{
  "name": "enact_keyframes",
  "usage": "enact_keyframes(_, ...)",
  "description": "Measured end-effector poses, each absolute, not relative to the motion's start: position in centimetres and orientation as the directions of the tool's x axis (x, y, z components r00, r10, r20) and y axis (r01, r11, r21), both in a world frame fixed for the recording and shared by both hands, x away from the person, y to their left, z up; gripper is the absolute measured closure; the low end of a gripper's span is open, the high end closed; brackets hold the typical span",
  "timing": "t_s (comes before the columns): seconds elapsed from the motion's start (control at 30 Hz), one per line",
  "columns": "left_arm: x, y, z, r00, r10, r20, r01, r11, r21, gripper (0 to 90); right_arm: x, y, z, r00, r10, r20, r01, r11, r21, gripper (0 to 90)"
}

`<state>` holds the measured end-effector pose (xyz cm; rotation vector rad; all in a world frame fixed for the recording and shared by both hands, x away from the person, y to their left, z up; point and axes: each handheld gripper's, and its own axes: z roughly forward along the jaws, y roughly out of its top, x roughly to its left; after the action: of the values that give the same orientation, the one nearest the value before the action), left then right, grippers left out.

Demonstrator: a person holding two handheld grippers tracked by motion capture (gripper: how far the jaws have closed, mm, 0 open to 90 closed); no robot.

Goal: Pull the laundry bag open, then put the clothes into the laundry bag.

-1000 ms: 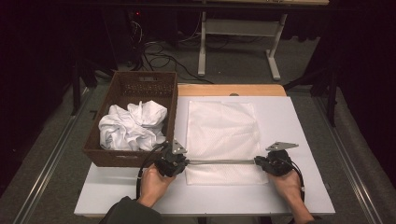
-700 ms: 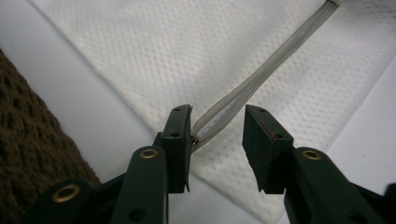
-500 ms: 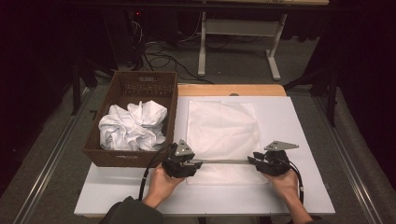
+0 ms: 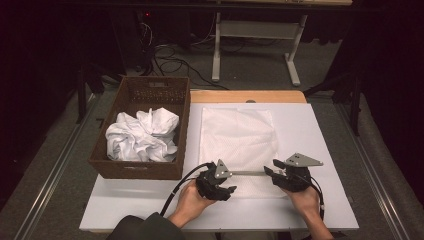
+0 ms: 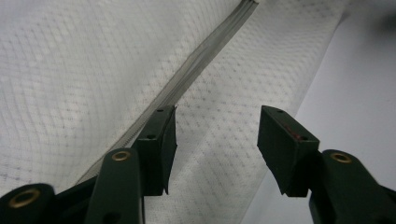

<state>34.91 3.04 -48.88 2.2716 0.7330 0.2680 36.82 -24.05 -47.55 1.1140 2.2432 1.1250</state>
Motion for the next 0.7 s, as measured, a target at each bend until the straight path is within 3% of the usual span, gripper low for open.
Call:
enact_keyframes(0.37,35.5,2.3,-50.8,0.794,0.605,-0.060,0.488,-0.575,0.657,43.0,37.6,-21.3,-47.2,-0.658,0.753,0.000,0.501,0.438,0.746,48.0)
enact_keyframes(0.7,35.0,2.1,-51.3,0.804,0.594,-0.021,0.449,-0.583,0.678,40.4,39.5,-18.3,-48.3,-0.689,0.725,-0.020,0.521,0.514,0.682,42.8)
